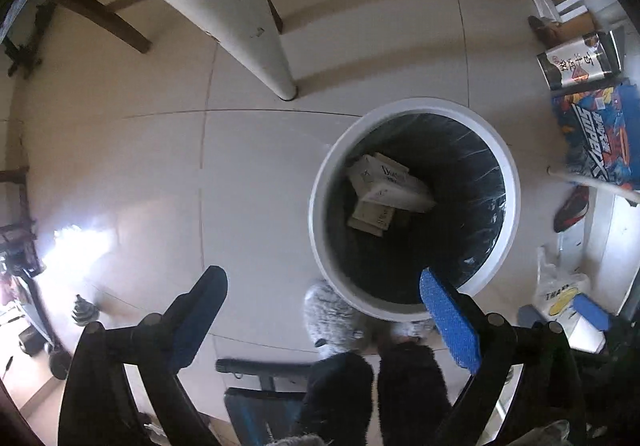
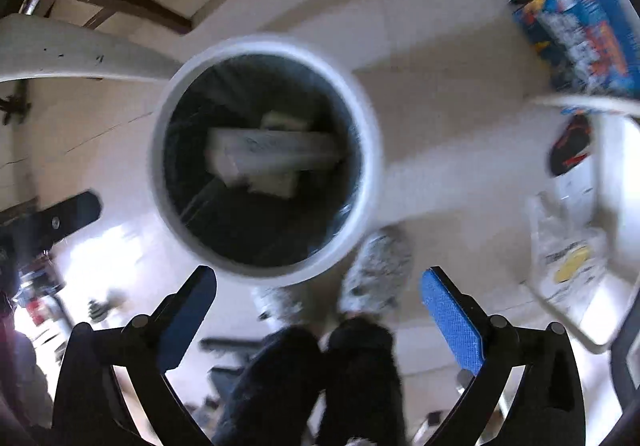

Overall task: Collect trash
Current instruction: 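Carry both boxes to the white bin and open both tools to drop them, then move both tools back over the table toward the snack bags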

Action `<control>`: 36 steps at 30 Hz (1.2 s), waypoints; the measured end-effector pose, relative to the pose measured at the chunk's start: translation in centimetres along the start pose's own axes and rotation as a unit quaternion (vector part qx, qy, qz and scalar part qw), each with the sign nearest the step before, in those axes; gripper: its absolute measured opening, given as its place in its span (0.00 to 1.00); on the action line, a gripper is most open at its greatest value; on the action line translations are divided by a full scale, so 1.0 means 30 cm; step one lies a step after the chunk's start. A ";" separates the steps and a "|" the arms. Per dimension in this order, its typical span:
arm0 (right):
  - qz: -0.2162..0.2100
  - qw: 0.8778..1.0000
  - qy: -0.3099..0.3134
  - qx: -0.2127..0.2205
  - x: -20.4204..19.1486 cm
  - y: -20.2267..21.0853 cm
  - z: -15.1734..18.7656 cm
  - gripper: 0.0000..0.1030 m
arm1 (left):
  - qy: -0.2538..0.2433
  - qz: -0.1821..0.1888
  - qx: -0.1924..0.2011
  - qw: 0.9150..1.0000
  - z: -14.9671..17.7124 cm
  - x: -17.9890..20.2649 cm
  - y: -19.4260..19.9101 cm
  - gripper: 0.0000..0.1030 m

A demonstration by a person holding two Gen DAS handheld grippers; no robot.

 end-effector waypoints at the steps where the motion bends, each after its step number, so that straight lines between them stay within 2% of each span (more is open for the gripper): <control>1: 0.008 1.000 -0.004 0.006 0.009 0.014 0.003 1.00 | 0.000 0.000 0.000 1.000 0.008 -0.005 0.017 0.96; 6: 0.025 0.999 -0.015 0.017 0.017 0.071 0.001 1.00 | 0.005 0.003 0.000 1.000 0.047 -0.021 0.108 0.96; 12: 0.026 0.999 -0.027 0.038 0.016 0.188 0.001 1.00 | -0.001 0.008 0.012 1.000 0.059 0.005 0.211 0.96; 20: 0.031 0.997 -0.022 0.072 -0.004 0.417 0.021 1.00 | -0.007 0.017 0.027 0.999 0.112 0.028 0.382 0.96; 30: 0.027 0.995 -0.014 0.095 -0.033 0.811 0.120 1.00 | -0.024 0.022 0.040 0.999 0.222 0.005 0.722 0.96; 36: 0.006 0.995 -0.011 0.095 -0.075 1.084 0.222 1.00 | -0.041 0.033 0.052 0.997 0.299 -0.002 0.958 0.96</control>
Point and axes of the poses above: each gripper's, at about its wrist camera, not at the fingertips, and y roughly against the way its jaws point, x to its right, z to its underside, the point moved 9 cm from there along -y, roughly the way its jaws point, and after that the axes turned 2 degrees about x, right-handed, at the moved point
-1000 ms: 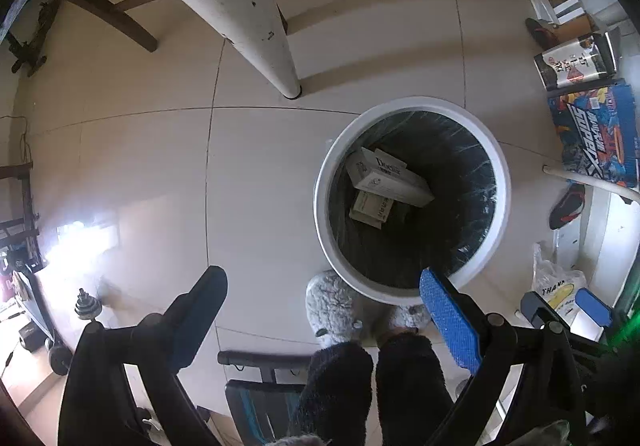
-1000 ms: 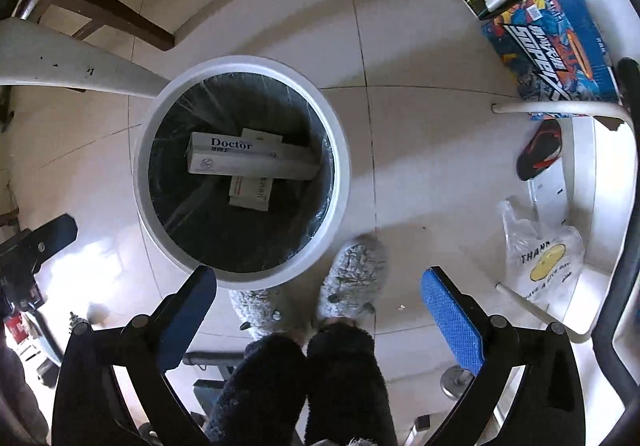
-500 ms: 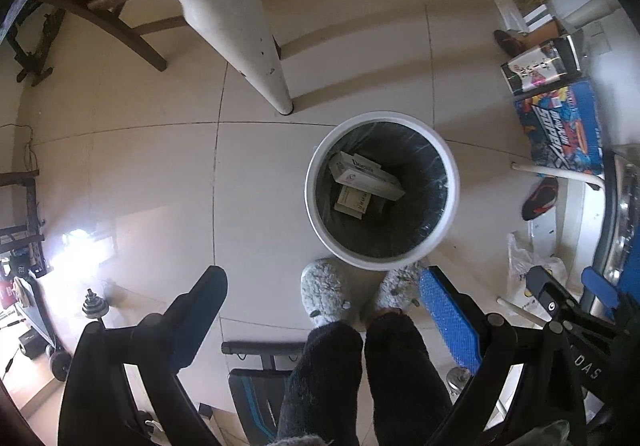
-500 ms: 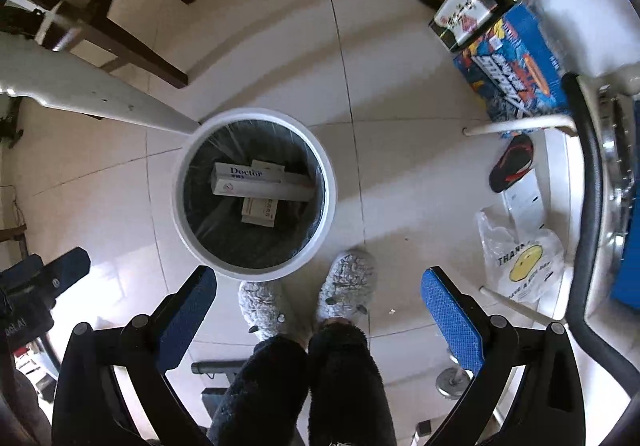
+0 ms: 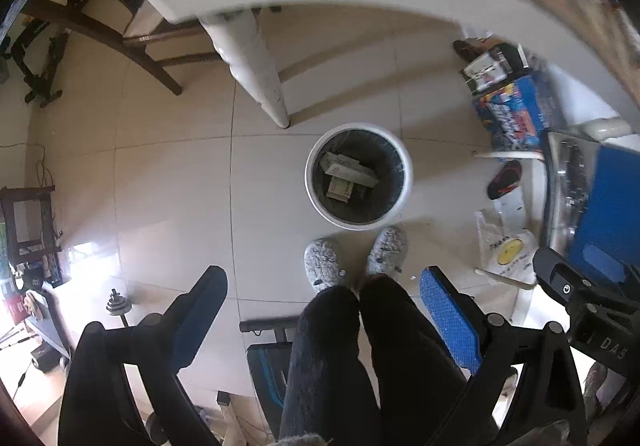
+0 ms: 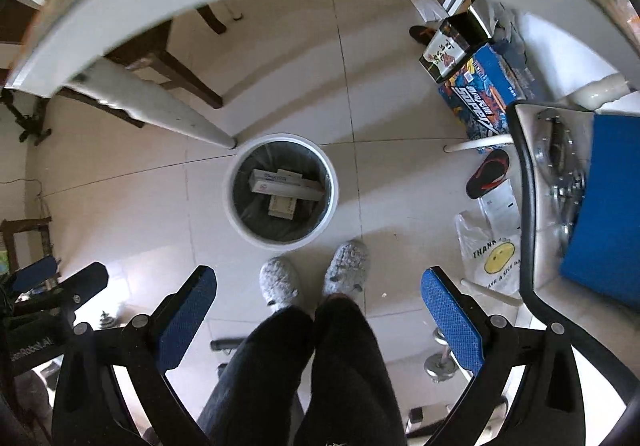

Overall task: Collect trash
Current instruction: 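Move both tools back over the table toward the snack bags, then grasp the silver blister pack with left tool while right tool grasps the blue cartoon bag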

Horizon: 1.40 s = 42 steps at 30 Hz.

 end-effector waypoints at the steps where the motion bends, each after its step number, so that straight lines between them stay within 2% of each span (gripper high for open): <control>1: -0.008 1.000 -0.002 0.001 -0.006 0.054 0.008 1.00 | 0.001 0.006 0.005 1.000 0.002 0.002 0.048 0.96; 5: -0.032 0.999 -0.010 0.013 -0.025 0.244 0.008 1.00 | -0.009 0.010 0.036 0.999 -0.030 0.027 0.182 0.96; 10: -0.060 0.996 -0.038 0.050 -0.006 0.444 -0.085 1.00 | -0.009 0.012 0.086 0.996 -0.177 0.088 0.342 0.96; 14: -0.075 0.991 -0.078 0.083 0.086 0.580 -0.243 1.00 | -0.022 -0.004 0.119 0.993 -0.352 0.169 0.426 0.96; 18: -0.061 0.985 -0.108 0.119 0.258 0.666 -0.468 1.00 | -0.027 -0.021 0.135 0.990 -0.549 0.270 0.458 0.96; 22: -0.048 0.981 -0.133 0.133 0.445 0.650 -0.719 1.00 | -0.015 -0.037 0.129 0.991 -0.792 0.406 0.421 0.96; 26: -0.022 0.980 -0.150 0.126 0.630 0.532 -1.038 1.00 | 0.000 -0.045 0.103 0.994 -0.978 0.525 0.352 0.96; 30: -0.023 0.986 -0.142 0.082 0.693 0.351 -1.271 1.00 | 0.026 -0.031 0.068 0.997 -1.151 0.638 0.271 0.96; 33: -0.033 0.989 -0.133 0.060 0.678 0.249 -1.358 1.00 | 0.045 -0.010 0.051 0.998 -1.262 0.721 0.231 0.96; 34: -0.033 0.990 -0.127 0.056 0.672 0.223 -1.383 0.98 | 0.049 -0.005 0.047 0.998 -1.293 0.744 0.219 0.96; 36: -0.033 0.991 -0.120 0.052 0.677 0.187 -1.420 0.76 | 0.058 0.011 0.034 0.998 -1.359 0.800 0.185 0.96; 38: -0.037 0.990 -0.126 0.054 0.704 0.186 -1.432 0.62 | 0.068 0.035 0.014 0.997 -1.420 0.864 0.142 0.96; 40: -0.036 0.989 -0.135 0.057 0.747 0.199 -1.435 0.54 | 0.073 0.051 -0.001 0.996 -1.474 0.922 0.099 0.95; 42: -0.025 0.988 -0.141 0.064 0.807 0.217 -1.436 0.53 | 0.074 0.053 -0.010 0.996 -1.521 0.966 0.056 0.95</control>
Point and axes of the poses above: each gripper's, at about its wrist camera, not at the fingertips, and y roughly against the way its jaws point, x to its right, z to its underside, the point moved 9 cm from there along -y, roughly the way its jaws point, and after that the axes turned 2 degrees about x, right-handed, at the moved point
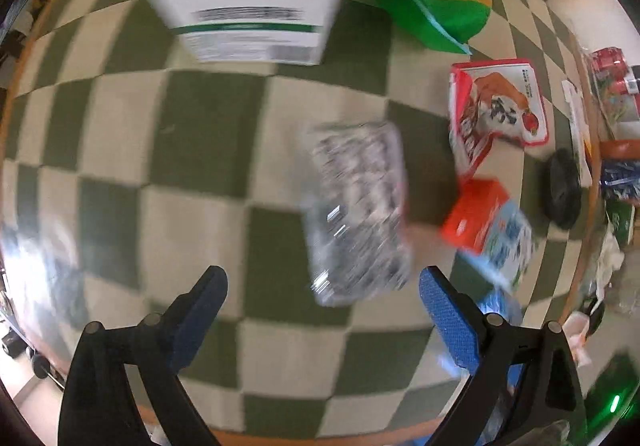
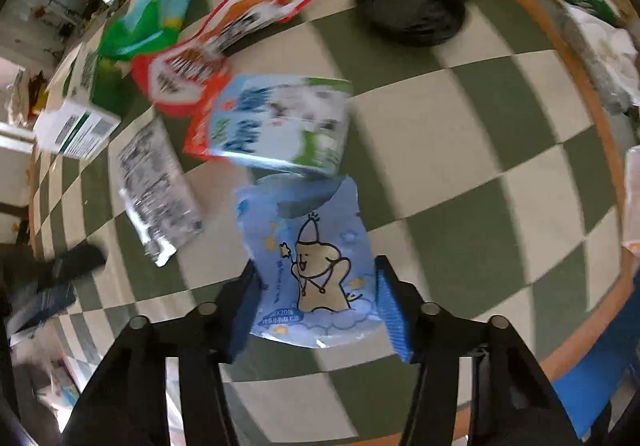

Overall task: Collect trash
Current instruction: 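Grasp the silver blister pack with left tool while right tool grasps the blue cartoon bag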

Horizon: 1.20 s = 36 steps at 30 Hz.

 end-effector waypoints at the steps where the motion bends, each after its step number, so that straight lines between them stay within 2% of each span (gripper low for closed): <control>1: 0.006 1.000 -0.002 0.002 0.028 0.005 -0.009 0.53 | -0.001 -0.004 -0.004 1.000 -0.019 0.017 -0.024 0.95; 7: 0.013 0.999 -0.029 -0.009 0.148 -0.022 -0.044 0.53 | -0.002 -0.041 -0.001 0.999 -0.055 0.028 -0.088 0.90; 9: 0.008 0.999 -0.033 -0.012 0.153 -0.029 -0.051 0.52 | -0.028 -0.061 0.009 0.998 -0.038 0.026 -0.081 0.80; 12: 0.009 1.000 -0.027 -0.009 0.144 -0.034 -0.061 0.48 | -0.061 -0.066 0.022 0.996 -0.011 0.025 -0.065 0.66; 15: 0.005 1.000 -0.020 -0.006 0.128 -0.025 -0.058 0.44 | -0.077 -0.058 0.025 0.995 0.012 0.017 -0.041 0.58; 16: 0.002 1.000 -0.018 -0.006 0.127 -0.019 -0.052 0.42 | -0.082 -0.055 0.027 0.995 0.027 0.011 -0.026 0.52; 18: -0.005 1.000 -0.016 -0.006 0.106 -0.014 -0.042 0.42 | -0.093 -0.060 0.032 0.993 0.046 0.002 -0.008 0.46; 23: -0.022 1.000 -0.013 -0.006 0.067 -0.006 -0.031 0.32 | -0.072 -0.022 0.019 0.997 0.093 -0.014 0.001 0.43; 25: -0.023 1.000 -0.014 -0.007 0.059 -0.009 -0.022 0.32 | -0.068 -0.014 0.014 0.997 0.105 -0.002 -0.003 0.41; 27: -0.024 1.000 -0.016 -0.008 0.064 -0.020 -0.020 0.31 | -0.070 -0.014 0.026 0.997 0.109 0.014 0.007 0.35; 28: -0.024 1.000 -0.016 -0.009 0.062 -0.021 -0.012 0.31 | -0.072 -0.011 0.032 0.997 0.109 0.019 0.013 0.24; 30: -0.024 1.000 -0.015 -0.008 0.057 -0.020 -0.010 0.30 | -0.075 -0.003 0.038 0.996 0.111 0.031 0.034 0.23; 35: -0.029 0.999 -0.015 -0.002 0.070 0.010 0.003 0.29 | -0.085 0.018 0.062 0.994 0.116 0.060 0.099 0.05; 36: -0.031 0.999 -0.015 -0.002 0.067 0.014 0.004 0.29 | -0.090 0.015 0.062 0.994 0.116 0.060 0.109 0.04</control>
Point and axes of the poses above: each gripper's, at about its wrist camera, not at the fingertips, and y roughly against the way its jaws point, x to its right, z to its underside, the point moved 9 cm from there along -y, roughly the way its jaws point, and after that the axes turned 2 degrees about x, right-handed, at the moved point
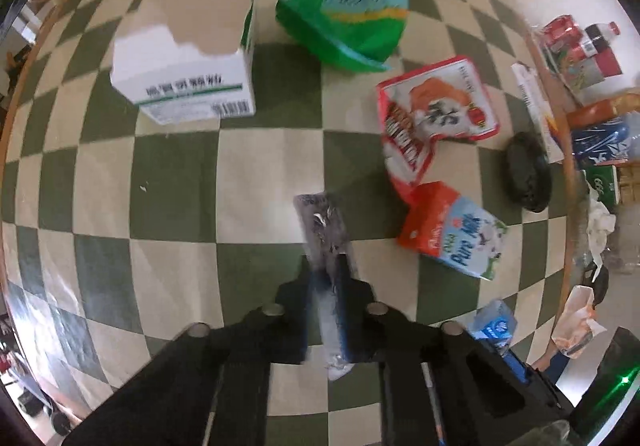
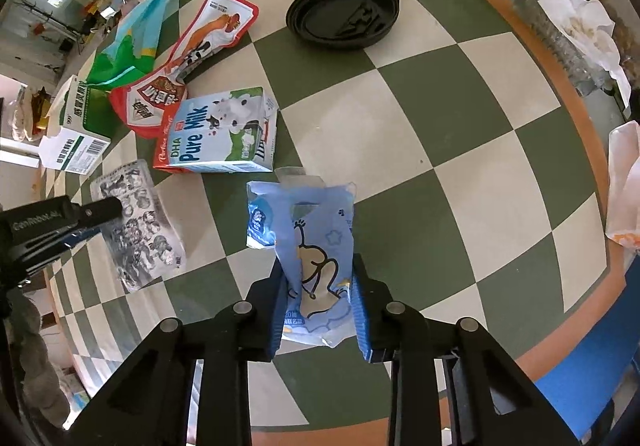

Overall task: Collect trash
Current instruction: 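Grasp the silver blister pack with left tool while right tool grasps the blue cartoon bag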

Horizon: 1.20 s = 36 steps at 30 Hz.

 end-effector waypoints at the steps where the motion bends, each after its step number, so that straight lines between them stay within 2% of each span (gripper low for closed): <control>1: -0.002 1.000 0.000 0.001 -0.003 0.003 0.000 0.28 | -0.004 -0.001 0.004 1.000 -0.011 0.000 0.005 0.02; 5: -0.010 1.000 0.002 0.004 -0.008 0.034 0.016 0.28 | -0.011 0.009 0.002 1.000 -0.061 0.017 -0.013 0.03; 9: -0.014 1.000 0.005 0.006 -0.009 0.051 0.023 0.28 | -0.025 0.007 -0.014 1.000 -0.072 0.001 -0.043 0.07; 11: -0.013 1.000 0.005 0.007 -0.008 0.054 0.025 0.28 | -0.025 0.008 -0.035 0.999 -0.058 0.007 -0.079 0.10; 13: -0.013 1.000 0.004 0.005 -0.013 0.048 0.025 0.28 | -0.026 0.010 -0.043 0.999 -0.044 0.012 -0.106 0.09; 18: -0.012 1.000 0.007 0.007 -0.017 0.052 0.025 0.28 | -0.036 -0.006 -0.022 0.999 -0.027 -0.001 -0.071 0.06; 24: -0.010 1.000 0.014 0.017 -0.027 0.084 0.031 0.28 | -0.047 -0.033 0.027 0.998 0.035 -0.054 0.078 0.06; 31: -0.017 0.998 0.031 0.052 -0.098 0.203 0.091 0.27 | -0.047 -0.035 0.076 0.995 0.183 -0.212 0.284 0.06; 36: -0.032 0.995 0.045 0.083 -0.195 0.328 0.245 0.27 | -0.055 -0.026 0.102 0.993 0.364 -0.319 0.391 0.06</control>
Point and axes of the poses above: each gripper's, at about its wrist camera, not at the fingertips, and y roughly against the way its jaws point, x to its right, z to its underside, the point moved 9 cm from there along -y, roughly the way its jaws point, and after that the axes turned 2 degrees about x, right-handed, at the moved point
